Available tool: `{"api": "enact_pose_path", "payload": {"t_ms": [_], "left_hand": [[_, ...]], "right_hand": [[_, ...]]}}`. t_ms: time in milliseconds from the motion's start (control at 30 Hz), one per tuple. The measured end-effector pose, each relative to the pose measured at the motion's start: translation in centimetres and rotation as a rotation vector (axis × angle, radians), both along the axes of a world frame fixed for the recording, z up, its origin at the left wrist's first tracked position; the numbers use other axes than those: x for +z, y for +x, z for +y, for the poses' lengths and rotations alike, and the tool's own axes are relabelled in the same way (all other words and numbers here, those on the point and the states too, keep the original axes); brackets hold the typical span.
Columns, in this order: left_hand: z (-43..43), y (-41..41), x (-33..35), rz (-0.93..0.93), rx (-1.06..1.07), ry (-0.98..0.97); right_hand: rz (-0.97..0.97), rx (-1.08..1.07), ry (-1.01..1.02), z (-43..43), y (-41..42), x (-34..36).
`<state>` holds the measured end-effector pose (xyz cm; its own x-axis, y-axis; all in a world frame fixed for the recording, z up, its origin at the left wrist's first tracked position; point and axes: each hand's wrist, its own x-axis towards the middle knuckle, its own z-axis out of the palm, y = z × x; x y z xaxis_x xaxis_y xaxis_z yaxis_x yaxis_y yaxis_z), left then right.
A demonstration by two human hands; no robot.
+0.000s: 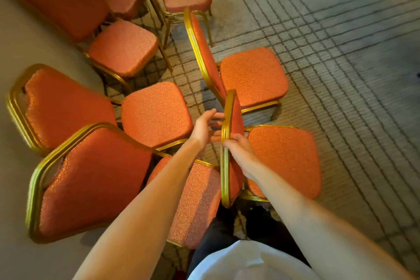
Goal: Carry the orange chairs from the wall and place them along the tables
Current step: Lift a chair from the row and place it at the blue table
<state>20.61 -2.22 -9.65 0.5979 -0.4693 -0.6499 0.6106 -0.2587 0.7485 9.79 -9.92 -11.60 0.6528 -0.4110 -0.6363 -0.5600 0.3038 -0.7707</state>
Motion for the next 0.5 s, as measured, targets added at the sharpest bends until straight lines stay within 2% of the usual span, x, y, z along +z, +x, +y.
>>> {"api": "enact_pose_path", "payload": {"t_ms": [267, 400, 500], "left_hand": [[-5.9, -3.6, 2.9, 0.033, -0.129, -0.132], [-10.7, -6.9, 4.2, -0.098, -0.262, -0.148], [-14.5, -9.5, 4.5, -0.305, -0.386, -0.138]], "right_hand": [[-0.063, -0.236, -0.141, -4.3, -4.6, 1.8], [-0.054, -0.397, -0.248, -7.5, -8.0, 3.1], [-0.06, -0.461, -0.332, -10.4, -10.7, 3.9]]}}
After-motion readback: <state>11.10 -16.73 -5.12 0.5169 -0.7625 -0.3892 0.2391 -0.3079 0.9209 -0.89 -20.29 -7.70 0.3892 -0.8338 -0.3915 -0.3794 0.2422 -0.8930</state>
